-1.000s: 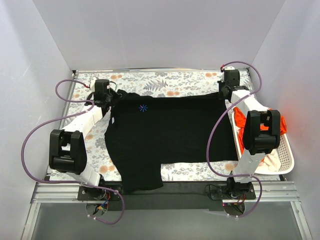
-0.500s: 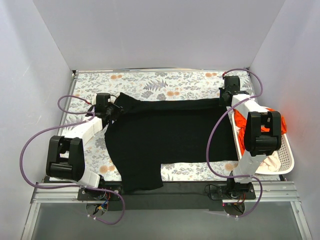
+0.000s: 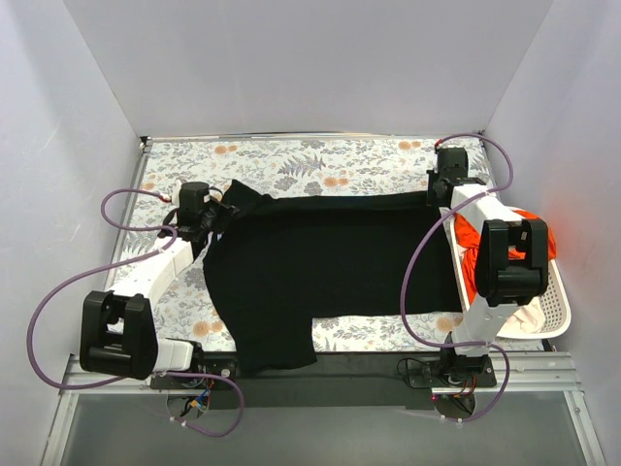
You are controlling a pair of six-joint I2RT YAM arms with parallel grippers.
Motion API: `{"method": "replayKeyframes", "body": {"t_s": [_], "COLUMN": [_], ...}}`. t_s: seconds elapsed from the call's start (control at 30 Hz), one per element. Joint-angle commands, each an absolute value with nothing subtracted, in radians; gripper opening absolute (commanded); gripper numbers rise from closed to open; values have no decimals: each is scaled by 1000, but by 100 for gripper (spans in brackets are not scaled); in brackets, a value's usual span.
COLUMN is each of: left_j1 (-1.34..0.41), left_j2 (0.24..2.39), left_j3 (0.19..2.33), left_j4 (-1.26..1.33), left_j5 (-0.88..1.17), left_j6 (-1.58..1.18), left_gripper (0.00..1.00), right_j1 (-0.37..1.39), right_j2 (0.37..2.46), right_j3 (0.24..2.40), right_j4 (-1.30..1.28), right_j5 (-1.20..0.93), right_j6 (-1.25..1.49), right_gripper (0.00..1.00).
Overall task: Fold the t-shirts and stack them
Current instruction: Fold the tshirt
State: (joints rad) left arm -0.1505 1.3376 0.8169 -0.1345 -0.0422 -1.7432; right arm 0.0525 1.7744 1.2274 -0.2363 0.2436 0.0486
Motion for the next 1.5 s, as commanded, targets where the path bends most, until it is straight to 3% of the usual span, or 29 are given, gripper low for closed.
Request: {"method": "replayKeyframes", "body": {"t_s": [0.0,0.33,0.43,0.47,0.6,0.67,0.83,1.0,1.23,1.27,1.3,1.37,1.4,1.47], "left_j1": [-163,-186,-186,-187,-195,-195,-193,-178,-143,-140,-129,-118,-111,-103], "left_j2": [1278,1226,1213,1201,1151,1125,1101,1244,1517,1561,1581,1627,1640,1651], "left_j3": [795,664,632,624,612,612,655,788,985,1009,1017,1035,1040,1031], "left_j4": [-155,-160,-160,-160,-167,-195,-222,-179,-183,-184,-186,-210,-227,-239], "left_j5": [-68,-74,-63,-58,-49,-63,-175,-235,-152,-150,-150,-163,-164,-173], "left_j6": [-1756,-1809,-1825,-1827,-1796,-1769,-1691,-1496,-1436,-1436,-1436,-1446,-1454,-1479], "left_gripper": [0,5,15,25,47,52,74,75,74,72,61,53,45,38], "right_j1": [43,43,43,43,43,44,78,158,342,350,359,373,376,382], "right_j2": [1715,1729,1732,1729,1698,1672,1625,1612,1660,1678,1687,1701,1704,1716], "right_j3": [1209,1155,1147,1147,1164,1173,1167,1157,1152,1151,1147,1128,1123,1109], "right_j4": [-215,-215,-219,-221,-239,-247,-250,-244,-195,-190,-186,-160,-152,-150], "right_j5": [262,247,224,219,184,146,26,-78,-132,-141,-158,-172,-179,-190], "right_j6": [61,69,74,74,71,72,81,78,90,97,110,121,127,133], "right_gripper": [1,4,13,17,38,46,56,55,53,52,52,51,51,51]}}
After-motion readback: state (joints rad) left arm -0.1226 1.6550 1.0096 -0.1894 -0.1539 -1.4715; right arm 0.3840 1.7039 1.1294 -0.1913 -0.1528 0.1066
